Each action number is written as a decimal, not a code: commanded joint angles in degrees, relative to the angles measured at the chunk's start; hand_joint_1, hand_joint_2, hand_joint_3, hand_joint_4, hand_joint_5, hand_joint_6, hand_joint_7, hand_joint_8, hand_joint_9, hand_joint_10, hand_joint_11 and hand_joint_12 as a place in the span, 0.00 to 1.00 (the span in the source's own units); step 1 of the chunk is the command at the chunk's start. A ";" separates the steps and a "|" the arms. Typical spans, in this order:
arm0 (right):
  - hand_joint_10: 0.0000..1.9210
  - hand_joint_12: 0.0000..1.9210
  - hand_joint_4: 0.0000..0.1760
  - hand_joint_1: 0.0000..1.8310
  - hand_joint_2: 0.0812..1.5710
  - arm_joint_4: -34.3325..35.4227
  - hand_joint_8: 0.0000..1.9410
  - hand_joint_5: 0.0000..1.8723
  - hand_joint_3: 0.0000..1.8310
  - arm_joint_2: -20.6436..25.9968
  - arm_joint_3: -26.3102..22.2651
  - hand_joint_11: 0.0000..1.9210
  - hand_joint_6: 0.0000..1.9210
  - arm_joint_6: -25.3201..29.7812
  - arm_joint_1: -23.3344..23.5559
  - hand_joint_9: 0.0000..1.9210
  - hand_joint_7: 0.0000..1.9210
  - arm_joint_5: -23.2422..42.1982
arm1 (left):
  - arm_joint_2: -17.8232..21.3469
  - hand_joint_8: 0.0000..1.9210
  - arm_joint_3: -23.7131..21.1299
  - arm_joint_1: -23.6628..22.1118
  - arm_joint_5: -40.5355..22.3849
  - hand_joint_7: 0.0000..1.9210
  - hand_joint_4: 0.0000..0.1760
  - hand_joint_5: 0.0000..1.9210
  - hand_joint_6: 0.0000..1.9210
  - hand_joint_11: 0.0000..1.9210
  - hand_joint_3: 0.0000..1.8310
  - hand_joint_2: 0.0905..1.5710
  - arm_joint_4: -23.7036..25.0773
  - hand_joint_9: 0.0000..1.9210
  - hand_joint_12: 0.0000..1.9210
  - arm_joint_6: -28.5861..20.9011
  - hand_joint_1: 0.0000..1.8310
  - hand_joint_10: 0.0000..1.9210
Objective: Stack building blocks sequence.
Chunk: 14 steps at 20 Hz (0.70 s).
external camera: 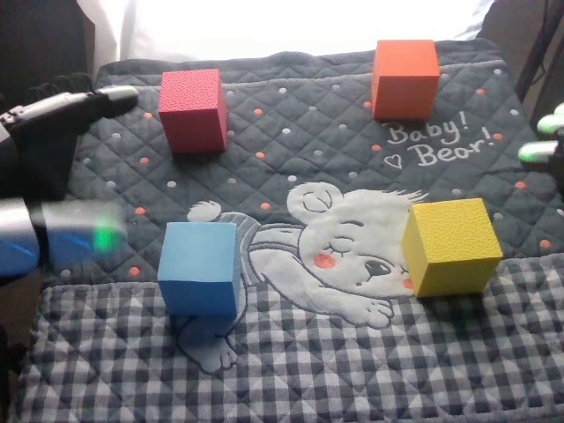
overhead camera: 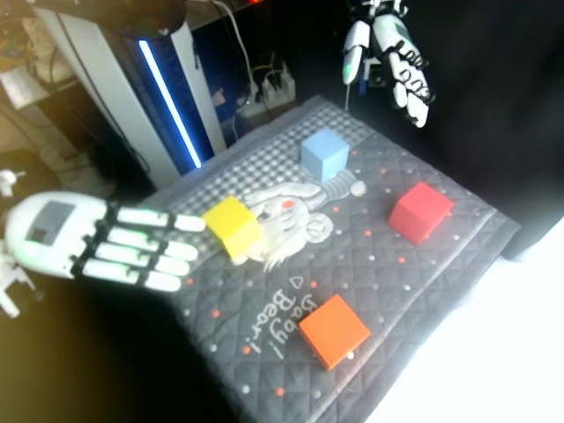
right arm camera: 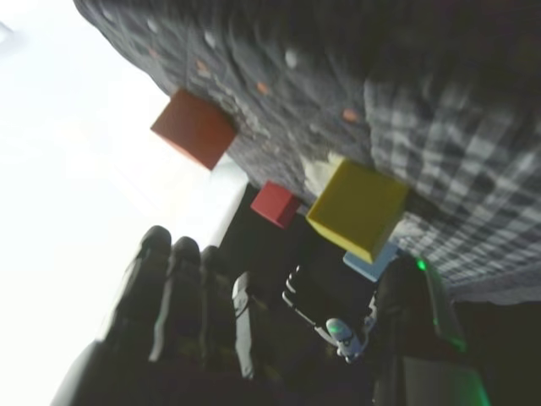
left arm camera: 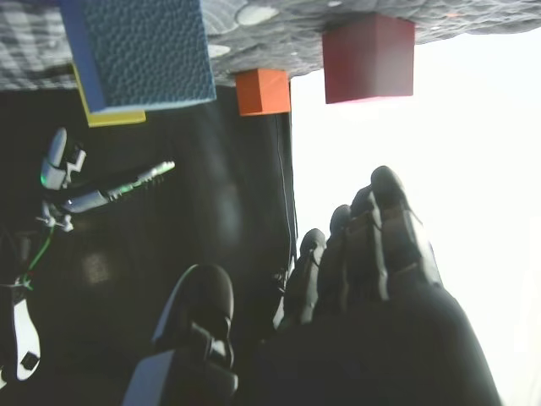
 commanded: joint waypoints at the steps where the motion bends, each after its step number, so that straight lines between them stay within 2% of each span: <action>1: 0.01 0.23 0.46 0.33 0.71 1.29 0.00 0.18 0.01 0.13 0.18 0.00 0.00 0.35 0.83 0.12 0.14 6.55 | -0.03 0.00 0.19 -1.14 -7.20 0.07 0.56 0.13 0.01 0.00 0.00 0.56 0.40 0.06 0.33 -1.29 0.42 0.02; 2: 0.01 0.21 0.50 0.35 0.72 1.08 0.00 0.18 0.00 0.13 0.17 0.00 0.00 0.57 0.88 0.13 0.14 6.55 | -0.03 0.00 0.27 -2.23 -6.88 0.05 0.42 0.13 0.00 0.00 0.00 0.53 1.95 0.04 0.29 -1.83 0.45 0.01; 3: 0.00 0.32 0.44 0.38 0.72 0.92 0.00 0.19 0.00 0.13 0.17 0.01 0.00 0.71 0.88 0.14 0.15 6.55 | -0.02 0.00 0.29 -3.47 -6.02 0.02 0.59 0.10 0.00 0.00 0.00 0.50 3.57 0.03 0.29 -2.09 0.42 0.00; 4: 0.00 0.39 0.40 0.40 0.72 0.76 0.00 0.20 0.00 0.13 0.18 0.00 0.00 0.73 0.88 0.15 0.15 6.55 | -0.03 0.00 0.32 -4.87 -4.64 0.00 0.68 0.08 0.00 0.00 0.00 0.48 5.59 0.01 0.29 -2.29 0.40 0.00; 5: 0.00 0.41 0.37 0.41 0.71 0.70 0.00 0.21 0.00 0.14 0.21 0.02 0.00 0.73 0.89 0.16 0.16 6.55 | -0.31 0.00 0.63 -7.57 -1.61 0.00 0.89 0.05 0.00 0.00 0.00 0.44 9.00 0.00 0.26 -2.78 0.41 0.00; 6: 0.00 0.42 0.35 0.41 0.72 0.70 0.00 0.21 0.00 0.15 0.23 0.02 0.00 0.73 0.89 0.16 0.16 6.55 | -0.54 0.00 0.86 -8.57 -0.09 0.00 0.98 0.05 0.00 0.00 0.00 0.42 10.24 0.00 0.23 -3.10 0.42 0.00; 7: 0.00 0.43 0.35 0.42 0.72 0.70 0.00 0.21 0.00 0.15 0.28 0.03 0.00 0.73 0.90 0.16 0.17 6.56 | -1.40 0.00 1.69 -10.83 3.18 0.00 1.00 0.04 0.00 0.00 0.00 0.42 13.22 0.00 0.23 -4.31 0.44 0.00; 8: 0.00 0.43 0.37 0.43 0.72 0.70 0.00 0.20 0.00 0.16 0.31 0.04 0.00 0.73 0.90 0.17 0.16 6.56 | -2.28 0.00 2.45 -12.56 5.52 0.00 1.00 0.05 0.00 0.00 0.00 0.41 15.65 0.02 0.29 -5.68 0.45 0.00; 10: 0.00 0.45 0.44 0.44 0.72 0.70 0.00 0.20 0.00 0.16 0.42 0.01 0.00 0.73 0.90 0.16 0.16 6.56 | -3.89 0.00 4.03 -15.58 12.00 0.00 1.00 0.03 0.00 0.00 0.00 0.42 21.96 0.00 0.34 -9.28 0.41 0.00; 11: 0.01 0.47 0.35 0.46 0.72 0.69 0.00 0.21 0.00 0.16 0.46 0.04 0.00 0.73 0.92 0.17 0.17 6.56 | -4.40 0.00 4.53 -16.81 15.80 0.00 1.00 0.07 0.00 0.00 0.00 0.44 25.63 0.02 0.41 -10.55 0.38 0.00; 13: 0.01 0.47 0.44 0.46 0.72 0.69 0.00 0.22 0.00 0.15 0.44 0.05 0.00 0.73 0.92 0.18 0.16 6.56 | -5.12 0.00 4.87 -18.90 22.04 0.02 1.00 0.09 0.00 0.00 0.00 0.44 31.03 0.03 0.42 -10.64 0.42 0.00; 14: 0.01 0.48 0.43 0.46 0.72 0.69 0.00 0.22 0.00 0.15 0.44 0.05 0.00 0.73 0.92 0.18 0.17 6.56 | -5.89 0.00 5.40 -20.09 24.68 0.02 1.00 0.10 0.00 0.00 0.00 0.44 33.14 0.03 0.42 -10.67 0.43 0.00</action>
